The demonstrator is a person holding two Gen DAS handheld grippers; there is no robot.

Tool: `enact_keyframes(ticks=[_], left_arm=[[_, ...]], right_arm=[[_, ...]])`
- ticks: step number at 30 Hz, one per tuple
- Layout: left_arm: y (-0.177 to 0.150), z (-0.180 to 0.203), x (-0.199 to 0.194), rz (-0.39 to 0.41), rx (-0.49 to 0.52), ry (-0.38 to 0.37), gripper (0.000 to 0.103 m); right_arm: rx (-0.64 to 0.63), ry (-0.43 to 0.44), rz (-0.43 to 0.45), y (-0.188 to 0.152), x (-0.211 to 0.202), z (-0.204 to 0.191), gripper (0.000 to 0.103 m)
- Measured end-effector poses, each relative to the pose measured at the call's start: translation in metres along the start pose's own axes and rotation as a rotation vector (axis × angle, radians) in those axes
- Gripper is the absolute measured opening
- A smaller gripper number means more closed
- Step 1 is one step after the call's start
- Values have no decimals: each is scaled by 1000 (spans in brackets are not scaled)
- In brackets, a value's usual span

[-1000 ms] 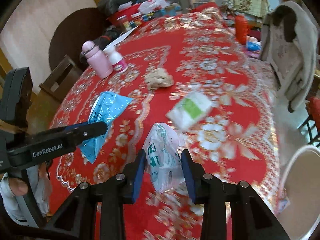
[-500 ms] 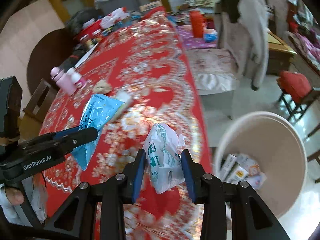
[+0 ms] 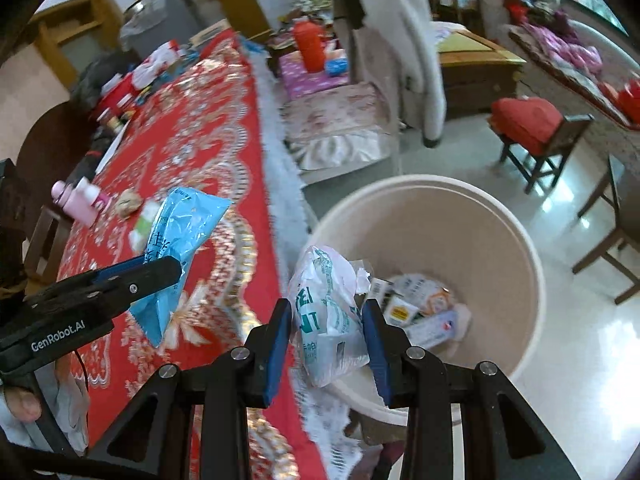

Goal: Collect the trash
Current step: 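Carry the blue bag and clear plastic bag in both tools over the bucket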

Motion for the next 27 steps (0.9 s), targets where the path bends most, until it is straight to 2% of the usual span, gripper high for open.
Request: enact_keyframes(ticks=[12, 27], left_arm=[[5, 39, 28, -46, 17, -43, 40], [8, 57, 53, -93, -8, -50, 40]], right_arm=[[65, -47, -5, -3, -9, 50, 35], [96, -46, -29, 0, -1, 76, 35]])
Point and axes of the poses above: each gripper's, at about its wrist camera, not at the fingertips, and x roughly the way its jaws point, z to its right, y to its top, the point moved 2 cm from there along x, roughly the way its jaws point, and after that the axes turned 3 degrees about y, right-handed, at the moved point
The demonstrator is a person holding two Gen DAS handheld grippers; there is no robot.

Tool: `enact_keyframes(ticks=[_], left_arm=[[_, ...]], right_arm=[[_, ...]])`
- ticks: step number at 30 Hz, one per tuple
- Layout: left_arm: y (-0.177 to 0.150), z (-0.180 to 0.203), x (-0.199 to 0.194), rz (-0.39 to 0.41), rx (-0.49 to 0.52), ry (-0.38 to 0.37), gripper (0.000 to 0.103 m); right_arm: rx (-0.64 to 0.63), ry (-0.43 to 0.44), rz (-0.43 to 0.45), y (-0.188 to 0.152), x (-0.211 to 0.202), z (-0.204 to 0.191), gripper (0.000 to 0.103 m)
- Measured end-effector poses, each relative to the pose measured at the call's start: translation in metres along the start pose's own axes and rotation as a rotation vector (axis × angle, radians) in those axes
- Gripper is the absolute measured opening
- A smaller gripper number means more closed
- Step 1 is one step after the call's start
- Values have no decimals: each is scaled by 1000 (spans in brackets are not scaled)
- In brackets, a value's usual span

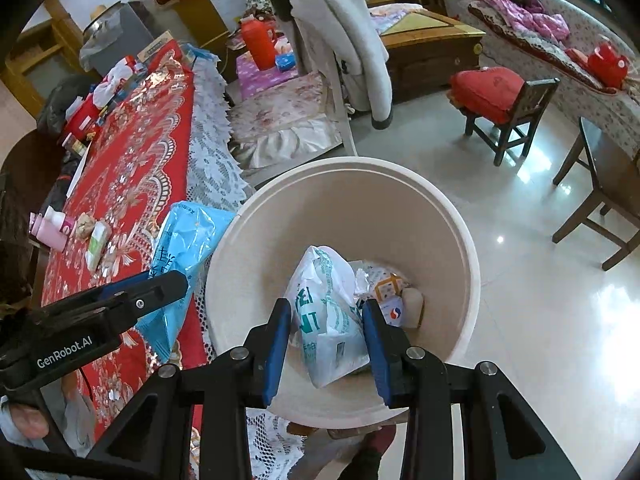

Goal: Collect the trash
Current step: 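Carry the blue bag and clear plastic bag in both tools over the bucket, then open both tools to drop the two bags into the bucket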

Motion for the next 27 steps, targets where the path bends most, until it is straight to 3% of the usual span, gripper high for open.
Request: enact_keyframes(ticks=[7, 12, 15, 27], left_arm=[[1, 5, 7, -10, -17, -4, 40], [2, 4, 8, -8, -37, -21, 45], [2, 6, 7, -12, -48, -38, 50], [4, 7, 6, -16, -45, -67, 59]], right_arm=[[-4, 3, -14, 6, 7, 6, 35], [-4, 3, -27, 10, 11, 9, 36], [-7, -2, -29, 12, 13, 10, 44], [7, 4, -57, 15, 17, 19, 45]])
Point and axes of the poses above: each gripper's, at about its wrist camera, not at the fingertips, and x roughly the way its jaws point, z to its right, y to its top, the point moved 2 cm from there along x, roughly the way its jaws point, and after that the axes turned 3 degrees about y, right-handed, at the moved point
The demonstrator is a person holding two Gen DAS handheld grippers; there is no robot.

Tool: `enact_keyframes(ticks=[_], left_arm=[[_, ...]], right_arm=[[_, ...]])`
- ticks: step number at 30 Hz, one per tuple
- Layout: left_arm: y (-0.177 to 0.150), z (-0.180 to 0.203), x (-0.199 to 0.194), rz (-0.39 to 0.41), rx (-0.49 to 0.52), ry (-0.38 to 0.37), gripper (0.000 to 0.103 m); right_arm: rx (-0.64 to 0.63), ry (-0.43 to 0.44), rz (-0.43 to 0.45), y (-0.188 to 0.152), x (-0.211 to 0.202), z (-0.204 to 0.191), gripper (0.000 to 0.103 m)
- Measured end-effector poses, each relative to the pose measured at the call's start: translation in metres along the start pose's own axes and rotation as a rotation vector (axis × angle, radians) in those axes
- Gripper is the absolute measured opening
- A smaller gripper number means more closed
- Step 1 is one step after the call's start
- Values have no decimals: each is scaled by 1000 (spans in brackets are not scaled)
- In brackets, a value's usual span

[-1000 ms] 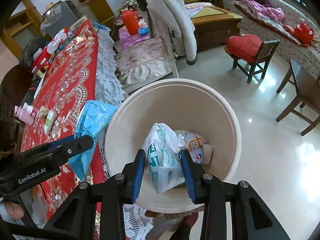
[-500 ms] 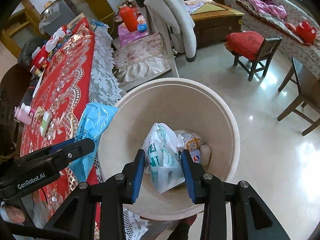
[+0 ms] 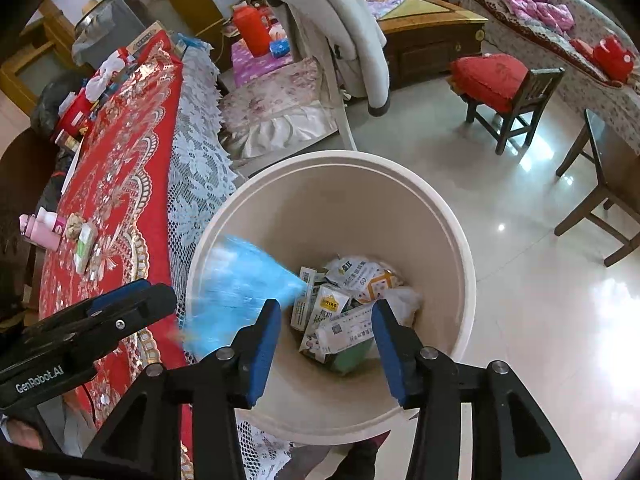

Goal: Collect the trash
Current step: 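Open both tools to drop the two bags into the bucket, then move both open tools back over the table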

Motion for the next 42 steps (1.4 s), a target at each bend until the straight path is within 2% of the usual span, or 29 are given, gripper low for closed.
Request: enact_keyframes(ticks=[6, 14, 17, 26, 30, 42], left_arm=[[-6, -7, -14, 34, 1, 17, 59], [-11, -31, -40, 106, 22, 144, 59], [-12, -47, -50, 124, 9, 168, 59], [-14, -117, -82, 151, -67, 223, 59], [-16, -153, -97, 162, -112, 246, 59], [-38, -278, -146, 186, -303, 343, 59]], right_arm=[[16, 6, -7, -1, 3, 0, 45], [-54, 6, -13, -2, 4, -35, 46], [-93, 11, -20, -3, 6, -54, 46], [-160, 54, -38, 2, 27, -118, 47], [-196, 87, -50, 6, 41, -157, 55], [-308, 177, -106, 13, 91, -275, 63]])
Point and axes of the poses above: each gripper's, at about its wrist camera, not at the fingertips, and x roughly the way its jaws point, z to its right, y to its top, the point moved 2 cm from there along x, roughly the way its jaws point, and after that the axes turned 3 degrees about y, right-handed, at the moved point
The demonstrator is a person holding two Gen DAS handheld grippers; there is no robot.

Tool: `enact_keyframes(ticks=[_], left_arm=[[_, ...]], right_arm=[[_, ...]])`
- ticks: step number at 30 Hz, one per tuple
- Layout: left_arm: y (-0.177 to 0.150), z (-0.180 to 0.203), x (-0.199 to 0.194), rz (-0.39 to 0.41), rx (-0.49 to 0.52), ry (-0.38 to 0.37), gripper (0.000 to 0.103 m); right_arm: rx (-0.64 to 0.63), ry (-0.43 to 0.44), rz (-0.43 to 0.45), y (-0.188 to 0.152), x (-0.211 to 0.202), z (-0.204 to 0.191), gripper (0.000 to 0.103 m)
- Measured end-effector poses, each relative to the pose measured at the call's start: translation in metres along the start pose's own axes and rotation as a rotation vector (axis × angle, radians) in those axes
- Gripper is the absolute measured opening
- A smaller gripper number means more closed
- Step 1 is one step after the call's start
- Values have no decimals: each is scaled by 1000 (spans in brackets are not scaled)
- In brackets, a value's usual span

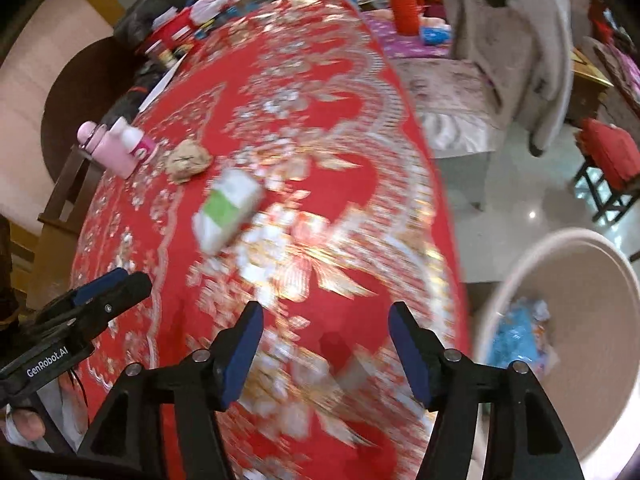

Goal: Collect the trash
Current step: 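Move both open tools back over the table, then grasp the crumpled beige paper with the left tool while the right tool grasps the white-green packet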

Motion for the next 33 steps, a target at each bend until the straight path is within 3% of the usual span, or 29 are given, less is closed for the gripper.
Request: enact_keyframes(ticks=[8, 15, 21, 24, 29, 33], left_arm=[[12, -62, 3, -3, -85, 27, 59], [28, -89, 11, -13, -125, 22, 59], [59, -92, 25, -12, -135, -26, 59], [80, -87, 35, -9, -127, -73, 59], [113, -70, 60, -1, -71, -138, 59], [129, -55, 84, -24, -15, -142, 59]], right_arm=[[27, 37, -48, 37, 54, -49, 67], [-5, -48, -29, 60, 88, -81, 68], [-65, -123, 3, 74, 100, -89, 68], [-152, -170, 16, 70, 98, -89, 50], [-141, -109, -9, 59, 85, -67, 46], [-95, -54, 1, 55, 79, -55, 46]])
Point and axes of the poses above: each gripper's, at about its wrist camera, not at the fingertips, and x roughly the way its jaws point, z to its right, y to its top, the point moved 2 cm from there along x, roughly the way its jaws point, and after that the axes turned 3 degrees about y, right-handed, at the moved point
